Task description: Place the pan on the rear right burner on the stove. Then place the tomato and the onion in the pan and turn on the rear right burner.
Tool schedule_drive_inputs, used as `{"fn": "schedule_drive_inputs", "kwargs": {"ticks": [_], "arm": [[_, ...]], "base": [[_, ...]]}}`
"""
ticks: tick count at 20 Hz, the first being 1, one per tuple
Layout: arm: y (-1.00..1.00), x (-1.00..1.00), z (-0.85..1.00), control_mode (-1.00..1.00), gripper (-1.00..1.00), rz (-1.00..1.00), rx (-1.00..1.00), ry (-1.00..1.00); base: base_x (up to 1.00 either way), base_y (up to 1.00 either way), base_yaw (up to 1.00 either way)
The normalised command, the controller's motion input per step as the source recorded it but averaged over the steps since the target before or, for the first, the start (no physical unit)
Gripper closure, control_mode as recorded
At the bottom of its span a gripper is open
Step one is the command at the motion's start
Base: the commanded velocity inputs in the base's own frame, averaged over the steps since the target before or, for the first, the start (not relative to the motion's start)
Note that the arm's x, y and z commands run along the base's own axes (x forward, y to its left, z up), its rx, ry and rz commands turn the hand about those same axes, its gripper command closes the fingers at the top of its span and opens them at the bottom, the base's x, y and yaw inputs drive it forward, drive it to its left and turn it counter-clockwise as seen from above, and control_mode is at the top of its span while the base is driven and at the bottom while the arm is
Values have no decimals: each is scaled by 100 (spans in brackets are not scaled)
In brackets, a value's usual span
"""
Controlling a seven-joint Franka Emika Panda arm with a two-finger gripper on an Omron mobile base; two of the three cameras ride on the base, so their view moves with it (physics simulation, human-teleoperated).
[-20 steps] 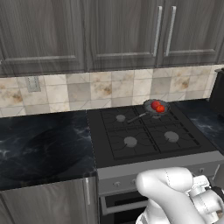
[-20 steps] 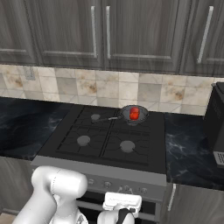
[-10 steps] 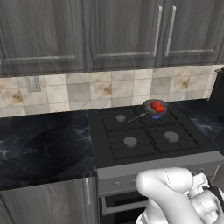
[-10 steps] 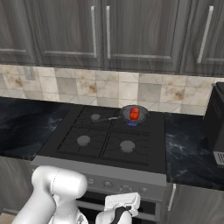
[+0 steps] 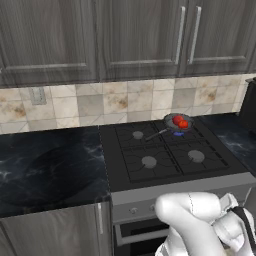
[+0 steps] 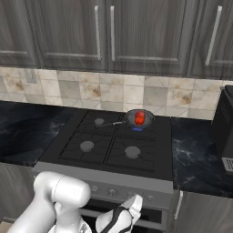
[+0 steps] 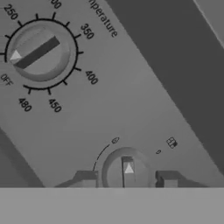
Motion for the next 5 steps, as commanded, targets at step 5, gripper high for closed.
{"fn": "schedule_drive_inputs", "kwargs": {"ticks": [5], "arm": [[33,0,9,-100,100,0,-45,-2]], "base": [[0,0,0]]}}
